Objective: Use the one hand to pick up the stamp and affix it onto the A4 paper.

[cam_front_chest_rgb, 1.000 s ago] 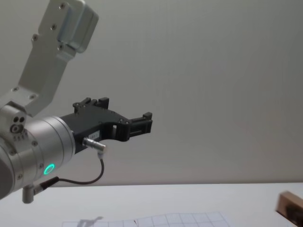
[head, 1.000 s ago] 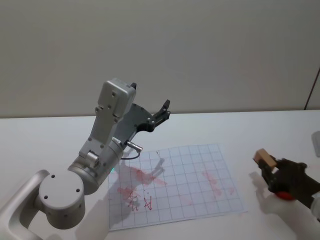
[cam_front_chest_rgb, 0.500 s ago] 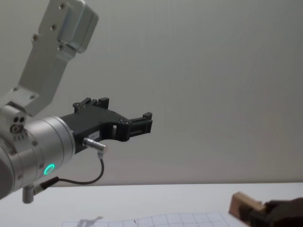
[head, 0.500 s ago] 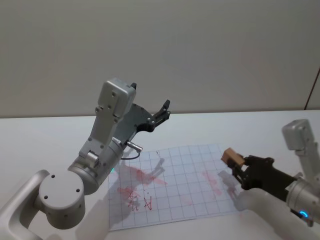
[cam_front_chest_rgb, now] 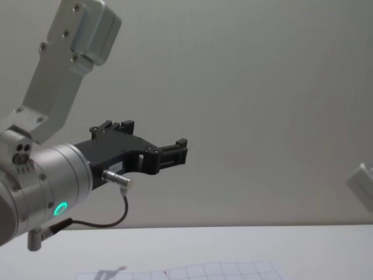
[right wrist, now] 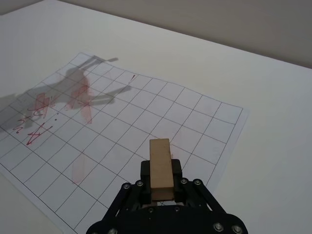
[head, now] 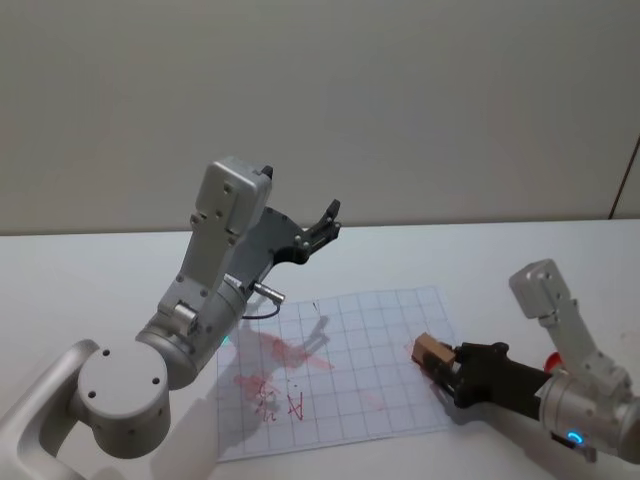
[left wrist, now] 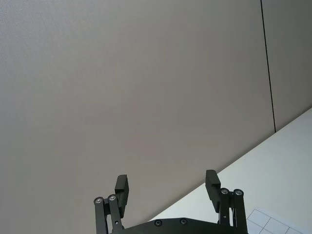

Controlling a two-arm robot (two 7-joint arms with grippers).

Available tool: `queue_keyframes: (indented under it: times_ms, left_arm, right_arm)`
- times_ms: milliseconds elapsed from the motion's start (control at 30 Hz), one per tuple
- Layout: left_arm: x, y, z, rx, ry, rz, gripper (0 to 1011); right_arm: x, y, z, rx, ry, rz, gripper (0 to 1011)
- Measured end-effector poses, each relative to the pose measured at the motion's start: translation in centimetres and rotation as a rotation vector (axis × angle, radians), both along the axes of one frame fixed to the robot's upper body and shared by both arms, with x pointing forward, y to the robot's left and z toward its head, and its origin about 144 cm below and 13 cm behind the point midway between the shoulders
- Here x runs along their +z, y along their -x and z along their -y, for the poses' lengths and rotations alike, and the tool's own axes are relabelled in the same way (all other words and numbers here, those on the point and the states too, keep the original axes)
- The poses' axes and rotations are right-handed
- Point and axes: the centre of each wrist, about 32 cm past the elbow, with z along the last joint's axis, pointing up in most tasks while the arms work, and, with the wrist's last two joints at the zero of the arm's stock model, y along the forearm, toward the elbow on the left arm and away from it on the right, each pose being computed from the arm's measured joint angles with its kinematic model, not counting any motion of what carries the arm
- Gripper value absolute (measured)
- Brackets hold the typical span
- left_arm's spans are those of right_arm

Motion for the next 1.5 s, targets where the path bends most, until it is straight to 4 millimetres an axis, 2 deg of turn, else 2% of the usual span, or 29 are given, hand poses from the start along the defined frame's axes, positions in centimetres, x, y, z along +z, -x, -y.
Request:
queue_keyframes:
  times_ms: [600,900,1133,1500]
  left_arm:
    - [0.0,0.0,0.0,0.0,0.0,0.0,1001]
    - [0.0,0.0,0.0,0.0,0.0,0.0,1001]
    - [0.0,0.0,0.0,0.0,0.0,0.0,1001]
    - [0.0,0.0,0.0,0.0,0.0,0.0,1001]
  right_arm:
    - [-0.6,-0.7,-0.9,0.027,0.003,0.019,220]
    - [0.9,-0.9,-0.7,-0.007,-0.02,0.109,220]
    - [2.6,-0.8,0.2,-0.066,-0.038,0.202,220]
    - [4.4,0.8,3.4,-0.201,-0.008,0.277,220]
